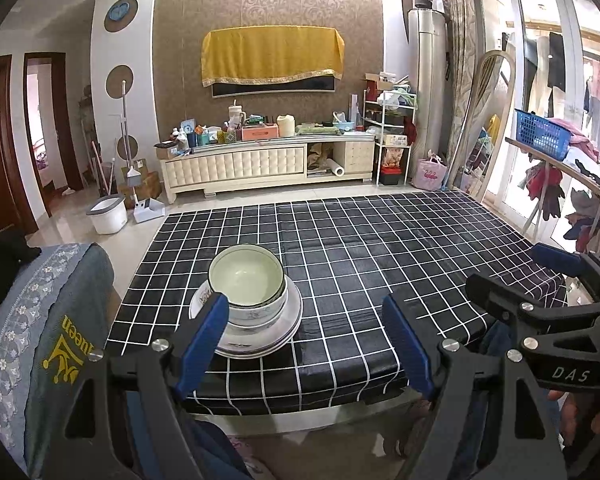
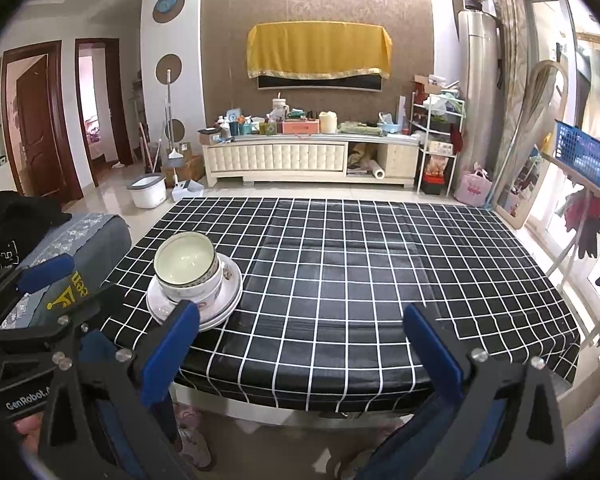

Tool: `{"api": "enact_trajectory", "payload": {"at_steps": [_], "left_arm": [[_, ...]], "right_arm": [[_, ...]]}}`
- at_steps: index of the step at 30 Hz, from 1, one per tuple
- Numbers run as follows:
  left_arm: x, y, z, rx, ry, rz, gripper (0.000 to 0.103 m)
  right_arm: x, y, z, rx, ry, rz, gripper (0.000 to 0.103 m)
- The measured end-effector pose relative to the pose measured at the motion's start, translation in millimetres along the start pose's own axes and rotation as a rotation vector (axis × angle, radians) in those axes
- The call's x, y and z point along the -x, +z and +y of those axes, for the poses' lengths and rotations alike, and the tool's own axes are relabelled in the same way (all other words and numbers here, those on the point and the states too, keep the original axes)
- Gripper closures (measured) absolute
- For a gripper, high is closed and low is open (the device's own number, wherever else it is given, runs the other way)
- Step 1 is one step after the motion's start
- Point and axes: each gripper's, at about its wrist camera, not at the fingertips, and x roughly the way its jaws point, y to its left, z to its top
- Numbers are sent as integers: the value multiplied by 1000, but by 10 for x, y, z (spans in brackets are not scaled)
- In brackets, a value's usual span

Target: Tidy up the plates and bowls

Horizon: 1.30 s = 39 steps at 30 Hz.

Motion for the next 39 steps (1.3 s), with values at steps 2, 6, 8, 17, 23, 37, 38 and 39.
{"api": "enact_trajectory", "payload": {"at_steps": [2, 6, 8, 17, 23, 37, 38, 39], "left_arm": [[-3, 6, -4, 0, 2, 0, 26], [-3, 1, -1, 3, 3, 1, 26], [-2, 8, -1, 3, 6, 1, 26], [21, 4, -6, -1, 0, -2, 26], [36, 8, -9, -4, 10, -6, 25], [61, -2, -35, -6, 21, -11, 21], [61, -2, -34, -4, 22, -11, 21], [62, -5, -37, -3, 21, -11, 21]], "right_arm": [[-3, -2, -3, -3, 2, 2, 0], [-18, -7, -5, -3, 1, 12, 0], [-16, -12, -8, -3, -3, 10, 0], [-9, -16, 8, -3, -4, 4, 0], [14, -32, -17, -10, -7, -3, 0], [57, -51, -20, -3, -9, -13, 0], [57, -46, -18, -3, -10, -14, 0], [48, -46, -15, -3, -9, -15, 0]]}}
